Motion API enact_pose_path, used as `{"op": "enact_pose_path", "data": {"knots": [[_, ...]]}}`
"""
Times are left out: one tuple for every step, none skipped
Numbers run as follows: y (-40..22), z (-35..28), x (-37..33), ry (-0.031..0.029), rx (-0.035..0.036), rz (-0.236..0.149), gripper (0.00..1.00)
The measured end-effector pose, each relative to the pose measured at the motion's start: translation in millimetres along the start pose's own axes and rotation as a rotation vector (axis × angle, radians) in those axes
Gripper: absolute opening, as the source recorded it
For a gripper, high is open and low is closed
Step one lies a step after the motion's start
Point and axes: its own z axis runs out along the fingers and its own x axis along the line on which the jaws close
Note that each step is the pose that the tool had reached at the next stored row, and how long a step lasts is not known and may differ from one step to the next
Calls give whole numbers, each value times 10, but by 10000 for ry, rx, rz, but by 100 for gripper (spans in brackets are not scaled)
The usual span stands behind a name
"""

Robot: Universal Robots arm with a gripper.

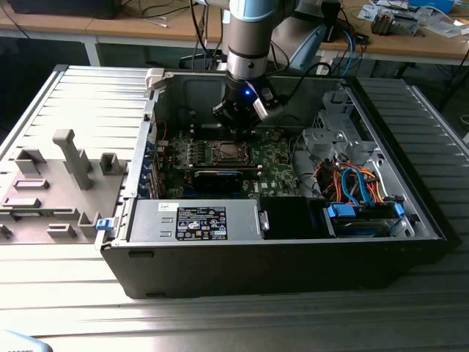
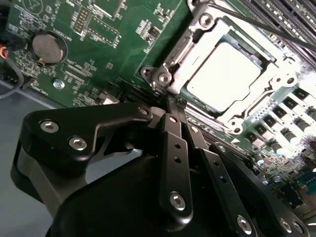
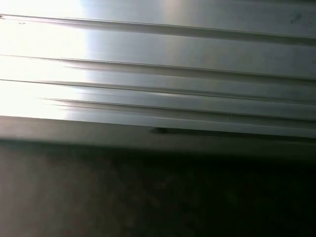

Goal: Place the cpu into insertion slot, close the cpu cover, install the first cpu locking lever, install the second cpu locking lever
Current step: 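Install the first cpu locking lever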

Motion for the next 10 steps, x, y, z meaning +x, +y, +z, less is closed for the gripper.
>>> {"op": "enact_pose_path", "data": {"knots": [[-1, 1, -8, 0, -3, -8, 11], [0, 1, -9, -1, -9, -13, 11], [3, 2, -9, -1, -16, -16, 11], [5, 2, -10, -3, -29, -18, 11], [9, 2, -10, -5, -35, -17, 11], [15, 1, -10, -5, -41, -17, 11], [19, -9, -11, -7, -47, -18, 11], [20, -25, -12, -13, -46, -20, 11], [20, -62, -11, -7, -40, -20, 11], [20, -88, -10, -8, -42, -19, 11]]}}
